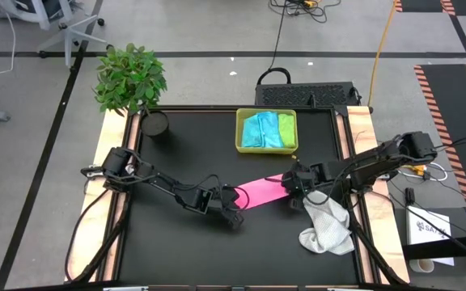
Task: Fold microfiber towels
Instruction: Fold the pink microfiber cloth
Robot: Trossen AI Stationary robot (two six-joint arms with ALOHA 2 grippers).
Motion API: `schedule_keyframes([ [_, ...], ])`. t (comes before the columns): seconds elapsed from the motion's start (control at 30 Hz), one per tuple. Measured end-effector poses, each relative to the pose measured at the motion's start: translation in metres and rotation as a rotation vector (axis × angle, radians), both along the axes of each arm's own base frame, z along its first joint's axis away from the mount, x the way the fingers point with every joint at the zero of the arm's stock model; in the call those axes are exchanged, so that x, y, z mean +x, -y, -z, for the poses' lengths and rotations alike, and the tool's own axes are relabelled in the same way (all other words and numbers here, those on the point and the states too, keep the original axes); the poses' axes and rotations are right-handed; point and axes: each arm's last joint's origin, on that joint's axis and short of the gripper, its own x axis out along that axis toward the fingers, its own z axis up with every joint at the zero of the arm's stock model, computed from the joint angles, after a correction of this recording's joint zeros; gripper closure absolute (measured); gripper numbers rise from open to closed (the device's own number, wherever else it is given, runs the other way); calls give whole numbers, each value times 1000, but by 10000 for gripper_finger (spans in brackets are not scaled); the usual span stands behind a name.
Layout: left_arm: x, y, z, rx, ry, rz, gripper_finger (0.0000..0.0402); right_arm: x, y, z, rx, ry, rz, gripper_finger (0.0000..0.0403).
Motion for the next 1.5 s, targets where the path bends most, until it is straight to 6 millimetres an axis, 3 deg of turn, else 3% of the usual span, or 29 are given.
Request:
schedule_keyframes([
  [0.3,0,0,0,3,-2,4,376,-25,15,-6,-106,-191,-23,403],
  [0.6,-1,0,0,5,-6,7,376,-24,25,-16,-80,-146,104,403],
  [0.7,-1,0,0,5,-6,6,376,-4,23,-37,50,89,203,403],
  [0.8,-1,0,0,4,-6,6,376,19,17,-66,131,441,138,403],
  [0.9,-1,0,0,0,-6,7,376,31,15,-80,117,636,93,403],
  [1.0,-1,0,0,-2,-6,7,376,39,16,-68,98,600,81,403],
  [1.27,0,0,0,-4,-5,7,376,59,17,-9,71,376,73,403],
  [1.5,0,0,0,-8,-4,4,376,63,23,14,53,298,64,403],
])
